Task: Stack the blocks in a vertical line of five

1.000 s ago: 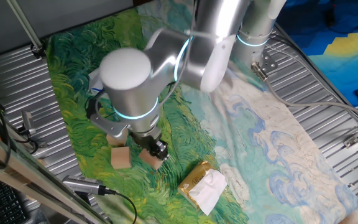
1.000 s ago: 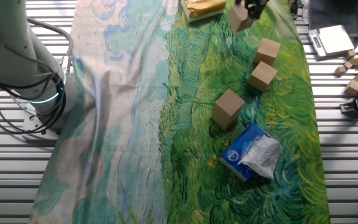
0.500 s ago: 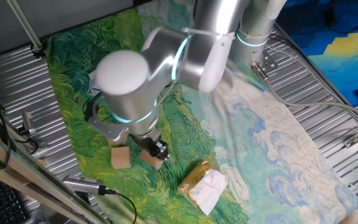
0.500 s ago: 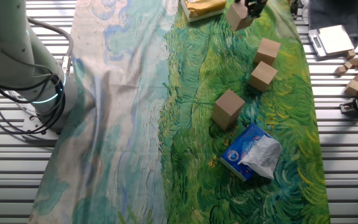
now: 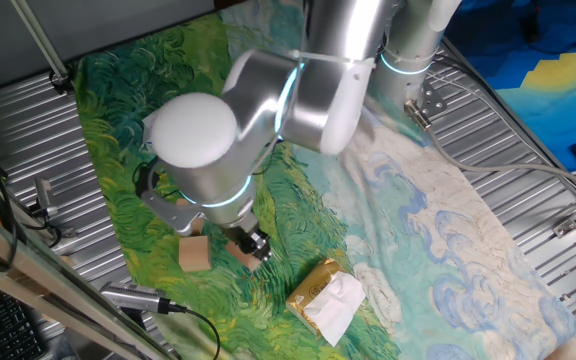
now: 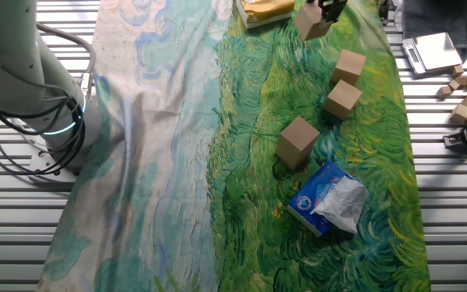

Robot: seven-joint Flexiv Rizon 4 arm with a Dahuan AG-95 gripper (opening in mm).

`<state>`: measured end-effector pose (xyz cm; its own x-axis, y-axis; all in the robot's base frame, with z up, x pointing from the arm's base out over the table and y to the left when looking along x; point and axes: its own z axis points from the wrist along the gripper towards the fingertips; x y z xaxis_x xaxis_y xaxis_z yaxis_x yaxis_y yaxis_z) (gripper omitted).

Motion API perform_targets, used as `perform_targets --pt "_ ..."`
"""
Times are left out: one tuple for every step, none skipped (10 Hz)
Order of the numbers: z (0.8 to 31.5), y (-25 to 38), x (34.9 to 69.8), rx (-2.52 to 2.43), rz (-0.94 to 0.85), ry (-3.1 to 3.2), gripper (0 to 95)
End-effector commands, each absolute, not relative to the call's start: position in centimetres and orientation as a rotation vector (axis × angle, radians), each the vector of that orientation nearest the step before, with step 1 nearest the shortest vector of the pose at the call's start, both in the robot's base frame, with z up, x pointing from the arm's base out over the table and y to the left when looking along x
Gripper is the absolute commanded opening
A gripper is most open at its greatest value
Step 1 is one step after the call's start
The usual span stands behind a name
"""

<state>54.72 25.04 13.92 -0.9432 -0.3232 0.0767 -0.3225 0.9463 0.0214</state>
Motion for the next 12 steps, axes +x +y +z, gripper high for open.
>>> perform_targets --pt "13.9 25.0 54.8 0.433 -0.02 -3.036 0.0" --pt "13.9 25.0 54.8 0.488 -0.044 -3.022 0.0" --pt "13.9 25.0 54.8 0.501 -0.053 -3.011 0.0" --pt "13.9 25.0 54.8 0.515 -0.038 -3.007 0.0" --pt "13.9 25.0 54.8 0.505 -0.035 -3.019 0.0" --pt "13.9 25.0 54.8 0.498 -0.031 -3.031 0.0" --pt "13.9 25.0 54.8 0.5 -0.035 -3.04 0.0" --pt "13.9 25.0 54.8 0.51 -0.041 -3.042 0.0" --pt "14.8 21.9 54.7 0.514 -0.11 -3.053 0.0" --pt "15.0 19.5 54.6 0.499 -0.154 -3.074 0.0" --pt "15.0 17.9 54.6 0.503 -0.164 -3.084 0.0" --pt "15.3 15.7 54.8 0.522 -0.168 -3.085 0.0"
